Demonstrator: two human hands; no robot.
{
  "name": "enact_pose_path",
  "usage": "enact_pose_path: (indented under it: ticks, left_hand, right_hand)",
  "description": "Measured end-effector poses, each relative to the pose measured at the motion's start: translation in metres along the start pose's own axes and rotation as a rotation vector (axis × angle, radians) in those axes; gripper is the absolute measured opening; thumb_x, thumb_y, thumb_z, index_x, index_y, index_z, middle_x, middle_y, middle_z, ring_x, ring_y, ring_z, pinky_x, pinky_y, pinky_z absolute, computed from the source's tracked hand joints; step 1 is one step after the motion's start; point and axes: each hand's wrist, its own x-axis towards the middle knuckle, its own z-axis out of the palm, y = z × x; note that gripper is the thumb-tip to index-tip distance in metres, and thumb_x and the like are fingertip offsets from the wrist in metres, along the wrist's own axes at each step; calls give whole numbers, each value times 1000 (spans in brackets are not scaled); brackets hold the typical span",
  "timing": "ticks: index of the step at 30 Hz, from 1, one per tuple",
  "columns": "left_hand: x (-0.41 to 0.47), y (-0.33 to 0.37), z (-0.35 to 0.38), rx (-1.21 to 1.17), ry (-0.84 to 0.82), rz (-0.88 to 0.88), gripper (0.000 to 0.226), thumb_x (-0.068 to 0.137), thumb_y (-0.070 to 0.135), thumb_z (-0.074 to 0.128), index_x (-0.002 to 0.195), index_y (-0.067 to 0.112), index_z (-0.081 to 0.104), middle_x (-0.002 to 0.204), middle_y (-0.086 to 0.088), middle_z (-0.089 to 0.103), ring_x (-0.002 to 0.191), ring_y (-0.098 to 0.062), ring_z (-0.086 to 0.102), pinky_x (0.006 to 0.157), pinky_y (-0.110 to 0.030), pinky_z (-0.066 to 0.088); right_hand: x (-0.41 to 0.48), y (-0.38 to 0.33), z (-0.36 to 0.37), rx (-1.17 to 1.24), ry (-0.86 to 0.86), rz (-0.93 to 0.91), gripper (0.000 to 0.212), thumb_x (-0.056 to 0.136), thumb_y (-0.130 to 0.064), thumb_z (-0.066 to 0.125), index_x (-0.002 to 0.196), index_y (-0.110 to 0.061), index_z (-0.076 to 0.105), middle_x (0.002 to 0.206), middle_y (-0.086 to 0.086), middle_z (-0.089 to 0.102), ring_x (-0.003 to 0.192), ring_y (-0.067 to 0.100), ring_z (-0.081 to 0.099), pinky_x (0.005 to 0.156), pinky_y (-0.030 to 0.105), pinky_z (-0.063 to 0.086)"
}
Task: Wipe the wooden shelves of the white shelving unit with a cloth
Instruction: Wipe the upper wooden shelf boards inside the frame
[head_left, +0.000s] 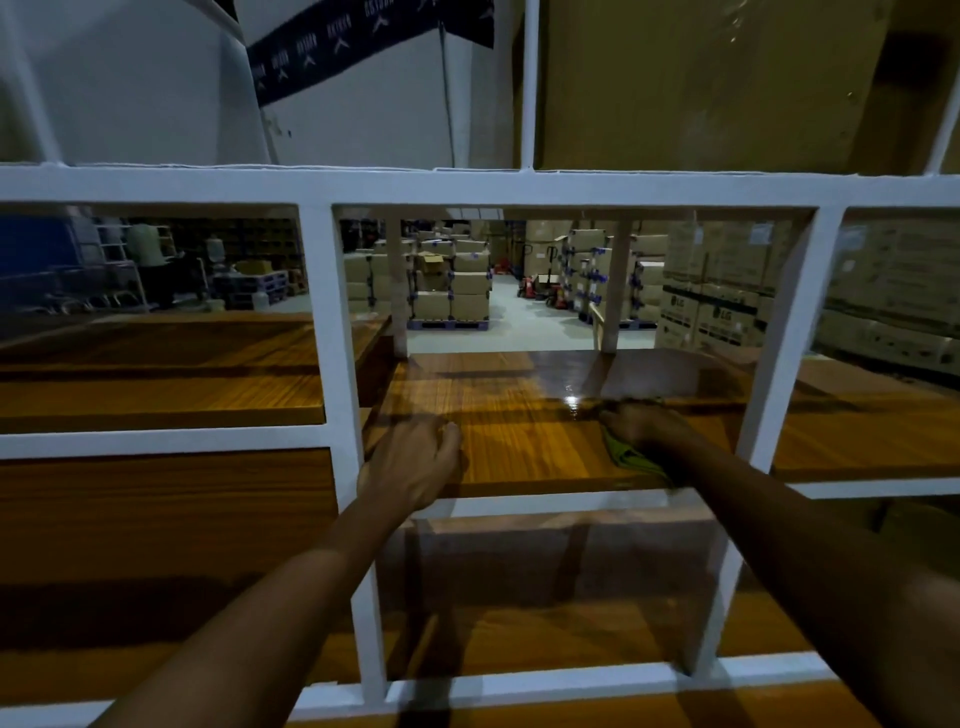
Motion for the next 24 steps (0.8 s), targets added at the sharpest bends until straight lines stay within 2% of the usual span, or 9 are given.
enact_pose_path:
  ticks: [3,8,11,12,15,17,19,22,24]
  left_hand:
    - [1,2,1,16,22,-20,44,91,45,27,74,18,57,64,0,55,56,-12,53,57,-29,40]
    - [1,4,0,70,64,-60,43,91,49,24,82,20,55,72,3,56,64,-11,54,60,-30,39]
    - [0,11,-3,86,94,-56,53,91,45,24,111,12,60,103,-10,65,95,-25,61,81,-34,45]
    - [-2,14,-5,73,98,-65,58,92,43,24,124,8,58,117,-14,63,108,-28,58,90,-34,41]
    - [-5,14,-7,45,65,-49,67,91,46,23,137,6,50,137,-16,55,125,-28,50,102,-34,34]
    - [-4,12,-7,72,42,-34,69,91,50,21,135,6,52,133,-16,58,121,-28,53,99,-36,37]
    - [-3,11,-7,109,26,-12,62,93,48,22,126,8,57,118,-13,63,106,-27,58,87,-35,42]
    - [-6,8,-6,135,-22,42,54,92,55,21,103,19,59,92,0,61,81,-15,57,69,-32,41]
    - [-7,4,-5,176,-24,61,49,92,56,21,94,22,57,83,3,57,72,-9,51,64,-29,35]
  right_hand:
    - [-2,-31,8,-26,-10,10,43,106,-40,29,132,-19,57,144,13,51,129,32,48,109,49,39]
    - [-15,-141,45,-140,-133,-263,37,106,-38,34,126,-17,58,132,12,59,117,29,55,100,45,44]
    - [-37,-189,68,-305,-159,-456,32,98,-36,58,123,-16,59,126,9,63,115,28,57,99,44,46]
    - [-44,-195,70,-346,-144,-495,34,96,-33,62,124,-14,58,126,9,63,115,27,58,99,43,46]
    - [-60,-186,65,-224,-125,-576,38,100,-27,55,132,-6,56,136,15,58,126,34,53,105,46,42]
    - [-73,-162,55,-81,-132,-622,40,104,-32,44,136,-11,54,140,14,55,127,34,51,106,48,39]
    - [-84,-127,47,-27,-126,-646,43,107,-42,32,143,-25,49,149,7,48,133,28,46,106,48,35]
    - [-84,-56,26,-72,-20,-626,46,108,-45,24,148,-30,43,150,4,45,135,26,43,103,42,36]
    - [-74,-9,7,-109,33,-564,49,108,-47,23,147,-31,45,149,1,47,135,24,44,104,40,37]
